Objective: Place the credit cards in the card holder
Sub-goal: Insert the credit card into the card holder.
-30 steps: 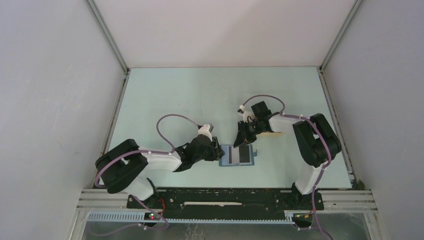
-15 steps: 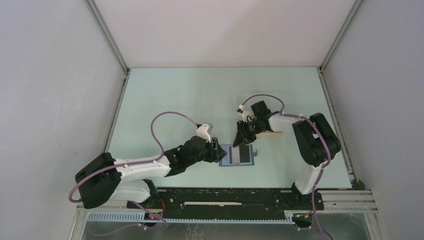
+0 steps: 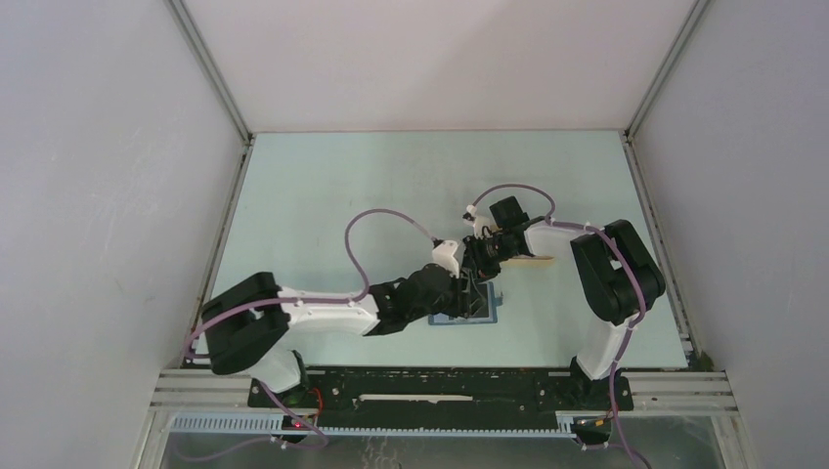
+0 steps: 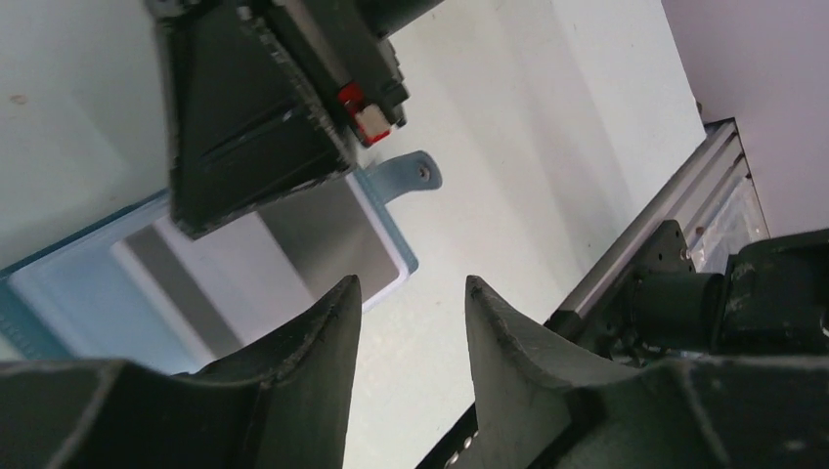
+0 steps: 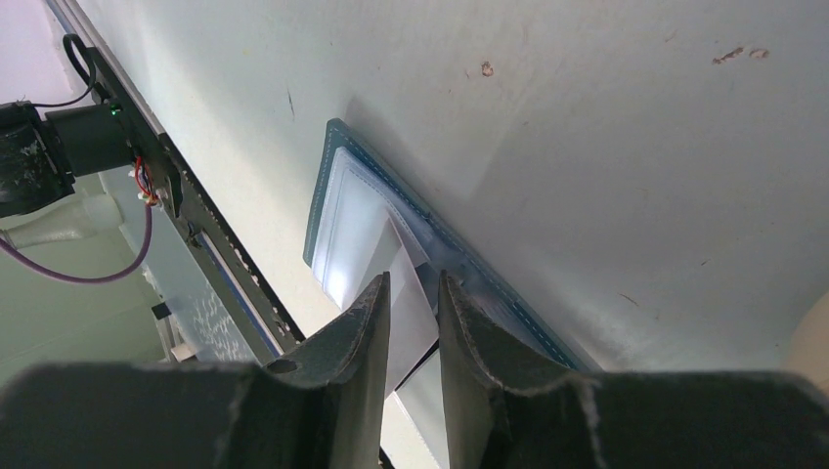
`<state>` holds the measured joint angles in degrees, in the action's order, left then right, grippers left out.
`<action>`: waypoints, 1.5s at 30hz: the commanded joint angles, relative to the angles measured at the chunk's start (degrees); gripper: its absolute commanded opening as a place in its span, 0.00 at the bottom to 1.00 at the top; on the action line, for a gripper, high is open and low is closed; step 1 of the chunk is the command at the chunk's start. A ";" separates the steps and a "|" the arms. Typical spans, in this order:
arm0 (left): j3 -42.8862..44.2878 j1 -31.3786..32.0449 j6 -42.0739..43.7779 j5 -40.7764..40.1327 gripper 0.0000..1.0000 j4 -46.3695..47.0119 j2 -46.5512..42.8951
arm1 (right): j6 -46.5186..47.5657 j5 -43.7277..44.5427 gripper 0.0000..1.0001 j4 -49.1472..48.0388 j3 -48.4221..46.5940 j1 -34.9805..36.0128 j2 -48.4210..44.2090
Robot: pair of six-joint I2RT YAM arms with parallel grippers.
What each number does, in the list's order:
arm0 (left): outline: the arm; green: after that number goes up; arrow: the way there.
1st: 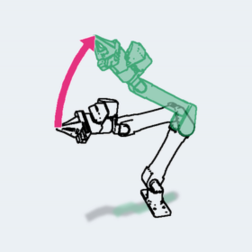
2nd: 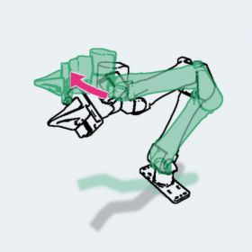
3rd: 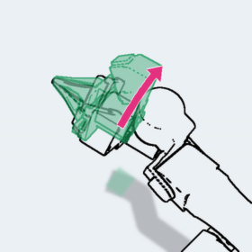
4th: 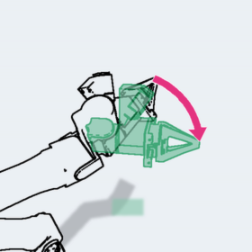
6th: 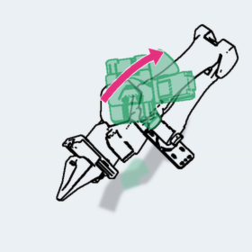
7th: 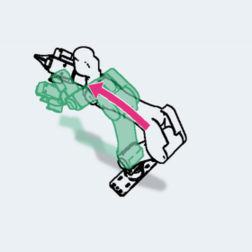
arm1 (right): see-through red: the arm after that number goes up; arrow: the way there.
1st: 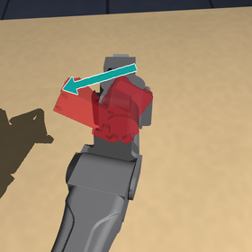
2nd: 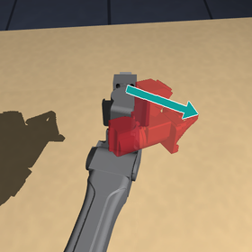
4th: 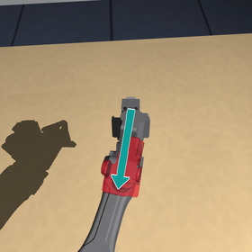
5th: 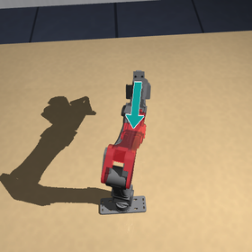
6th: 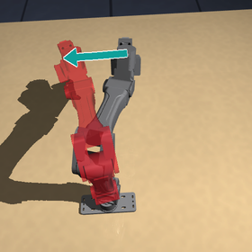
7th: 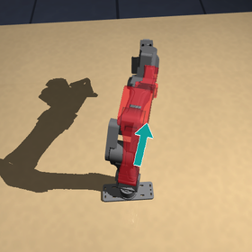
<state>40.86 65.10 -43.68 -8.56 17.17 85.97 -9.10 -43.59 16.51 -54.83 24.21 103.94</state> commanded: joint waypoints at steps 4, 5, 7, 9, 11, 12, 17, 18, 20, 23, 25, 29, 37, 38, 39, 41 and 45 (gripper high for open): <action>8.45 1.83 -3.47 -2.97 0.48 -0.97 8.67 | 1.11 0.00 0.33 1.07 -1.71 0.49 0.73; 8.93 1.94 -3.70 -3.30 0.48 -1.38 9.40 | 1.15 0.00 0.33 1.08 -1.69 0.49 0.85; 9.81 2.09 -4.26 -4.47 0.49 -2.65 10.44 | 1.11 0.00 0.33 1.14 -1.77 0.49 1.02; 10.67 2.28 -4.44 -5.28 0.49 -4.05 11.36 | 1.20 0.00 0.33 1.32 -1.94 0.49 1.25; 11.63 2.39 -4.70 -6.04 0.50 -5.62 12.39 | 1.19 0.07 0.33 1.42 -1.95 0.49 1.28; 12.11 2.47 -4.85 -6.35 0.50 -6.35 12.82 | 1.24 0.09 0.33 1.46 -1.95 0.53 1.30; 13.73 2.88 -4.88 -7.67 0.51 -9.02 14.42 | 1.25 0.13 0.34 1.42 -1.95 0.53 1.26; 14.15 2.92 -4.84 -7.81 0.51 -9.56 14.72 | 1.22 0.09 0.34 1.42 -1.95 0.50 1.29; 14.61 2.93 -4.84 -8.34 0.52 -10.51 15.26 | 1.19 0.00 0.34 1.42 -1.94 0.50 1.27; 14.70 2.93 -5.05 -10.12 0.52 -12.11 15.82 | 1.26 -0.13 0.34 1.42 -1.94 0.49 1.22; 14.55 2.93 -5.43 -11.91 0.52 -13.32 15.76 | 1.28 -0.17 0.35 1.46 -1.95 0.46 1.12; 13.85 2.93 -5.86 -15.09 0.52 -15.57 14.92 | 1.36 -0.42 0.37 1.64 -2.20 0.32 1.18; 12.88 2.95 -6.59 -19.53 0.52 -19.00 14.01 | 1.79 -0.70 0.45 2.09 -2.41 0.32 0.85; 12.73 2.93 -6.59 -20.10 0.52 -19.23 13.74 | 1.95 -0.78 0.46 2.18 -2.47 0.36 0.72; 12.63 2.93 -6.52 -20.47 0.52 -19.40 13.65 | 2.09 -0.79 0.46 2.34 -2.62 0.32 0.59; 12.46 2.93 -6.43 -21.19 0.52 -19.71 13.20 | 2.38 -0.75 0.48 2.55 -2.74 0.24 0.04; 12.20 2.93 -5.10 -20.99 0.52 -19.55 11.76 | 3.39 -0.48 0.50 2.96 -2.95 0.23 -1.71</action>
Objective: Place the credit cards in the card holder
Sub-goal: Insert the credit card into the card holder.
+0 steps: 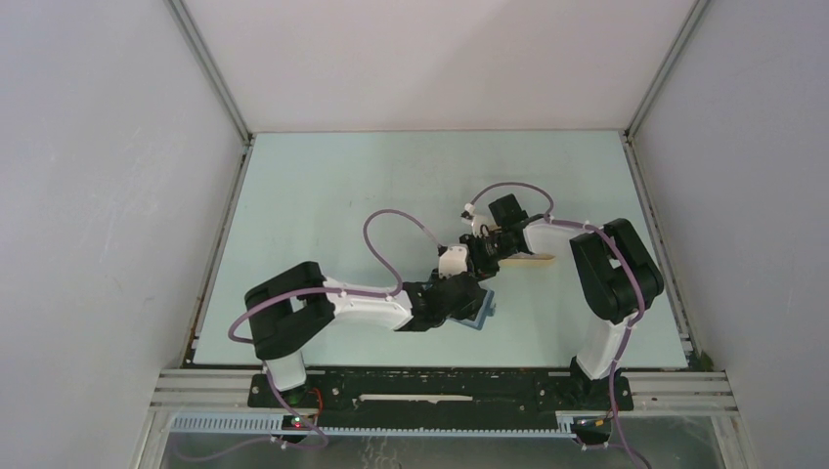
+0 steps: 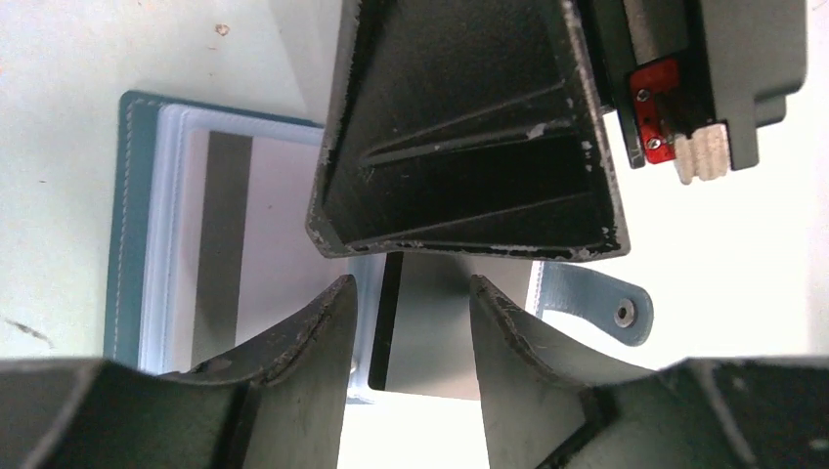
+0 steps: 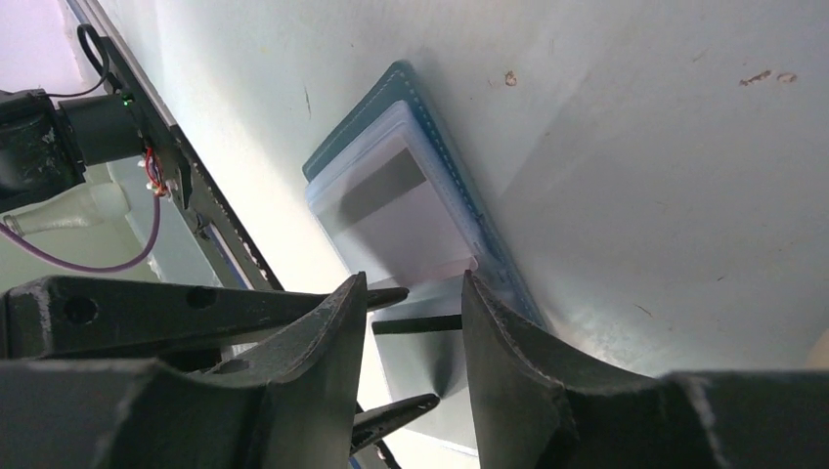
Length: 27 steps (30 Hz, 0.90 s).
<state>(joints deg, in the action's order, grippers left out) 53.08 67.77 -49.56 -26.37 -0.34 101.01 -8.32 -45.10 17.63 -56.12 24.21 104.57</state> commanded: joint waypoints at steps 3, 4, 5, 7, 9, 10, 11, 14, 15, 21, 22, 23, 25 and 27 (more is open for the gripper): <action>-0.36 0.26 3.50 -2.14 0.52 -1.24 -5.45 | 3.89 1.62 0.51 2.72 -2.15 0.06 -4.30; -0.76 0.27 4.42 -1.80 0.53 -0.79 -6.27 | 4.37 1.80 0.51 2.87 -2.13 -0.01 -5.05; -1.19 0.26 5.42 -1.56 0.53 -0.21 -7.12 | 4.80 1.92 0.51 3.00 -2.13 -0.03 -5.83; -2.28 0.26 7.22 -1.38 0.53 1.37 -8.90 | 5.59 2.15 0.52 3.43 -2.15 -0.18 -7.09; -3.48 0.28 9.33 -0.88 0.53 2.83 -10.75 | 6.48 2.30 0.52 3.76 -2.15 -0.36 -8.24; -4.03 0.26 10.16 -0.94 0.53 3.30 -11.66 | 6.74 2.19 0.52 3.90 -2.13 -0.53 -8.64; -4.85 0.26 11.27 -0.97 0.53 3.92 -12.72 | 7.12 1.94 0.52 4.09 -2.14 -0.67 -9.14; -7.46 0.26 14.88 -2.11 0.53 5.60 -16.02 | 8.22 1.67 0.51 4.69 -2.14 -1.20 -10.78; -8.38 0.26 15.90 -2.94 0.53 6.02 -17.28 | 10.45 1.54 0.50 4.96 -2.11 -1.45 -11.97; -15.11 0.17 23.38 -7.14 0.56 10.66 -26.90 | 20.39 -1.59 0.49 10.03 -2.99 -3.67 -19.45; -16.40 0.13 24.81 -7.61 0.60 11.96 -28.63 | 22.00 -2.57 0.49 10.81 -3.02 -4.36 -20.93; -17.74 0.05 26.04 -7.83 0.63 13.30 -30.57 | 23.75 -3.87 0.49 11.59 -3.03 -5.08 -22.54; -20.52 -0.76 28.59 -6.54 0.70 16.62 -34.49 | 27.13 -5.55 0.49 13.25 -2.99 -6.46 -25.73; -23.22 -2.46 29.83 -3.61 0.80 19.69 -37.49 | 31.17 -8.42 0.48 15.28 -3.01 -8.03 -28.78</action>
<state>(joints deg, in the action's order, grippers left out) 34.04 67.37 -26.22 -30.79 10.37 69.54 12.27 -47.44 28.23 -56.86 18.72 81.91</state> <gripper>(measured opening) 0.727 0.487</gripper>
